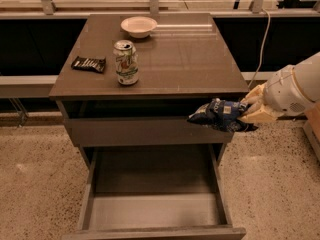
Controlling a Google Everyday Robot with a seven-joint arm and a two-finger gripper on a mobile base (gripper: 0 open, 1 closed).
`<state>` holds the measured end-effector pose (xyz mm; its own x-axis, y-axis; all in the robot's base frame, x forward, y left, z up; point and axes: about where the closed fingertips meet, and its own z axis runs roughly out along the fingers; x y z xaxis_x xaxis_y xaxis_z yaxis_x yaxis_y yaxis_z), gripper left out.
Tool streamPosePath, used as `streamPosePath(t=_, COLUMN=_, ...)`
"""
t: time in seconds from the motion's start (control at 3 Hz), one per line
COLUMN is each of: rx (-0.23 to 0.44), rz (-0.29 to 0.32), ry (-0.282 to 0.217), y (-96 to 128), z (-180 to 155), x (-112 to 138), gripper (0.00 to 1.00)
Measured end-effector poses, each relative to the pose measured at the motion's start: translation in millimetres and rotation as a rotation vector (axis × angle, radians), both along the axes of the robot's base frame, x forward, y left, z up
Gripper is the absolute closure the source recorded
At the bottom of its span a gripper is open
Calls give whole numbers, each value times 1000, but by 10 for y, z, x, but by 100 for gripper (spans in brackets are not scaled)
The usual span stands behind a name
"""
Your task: Place blue chip bag into middle drawer
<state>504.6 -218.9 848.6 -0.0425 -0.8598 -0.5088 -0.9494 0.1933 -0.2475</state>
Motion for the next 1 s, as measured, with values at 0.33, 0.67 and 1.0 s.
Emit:
streamPosePath(t=0.33, rx=49, rz=20, ry=27, y=211, z=-316, x=-17, gripper=100)
streamPosePath(t=0.67, rx=150, rz=30, ry=86, y=563, z=-1383, x=-119, gripper=97)
streamPosePath(t=1.0, rx=185, rz=16, ry=105, y=666, z=-1953, x=-163, gripper=74)
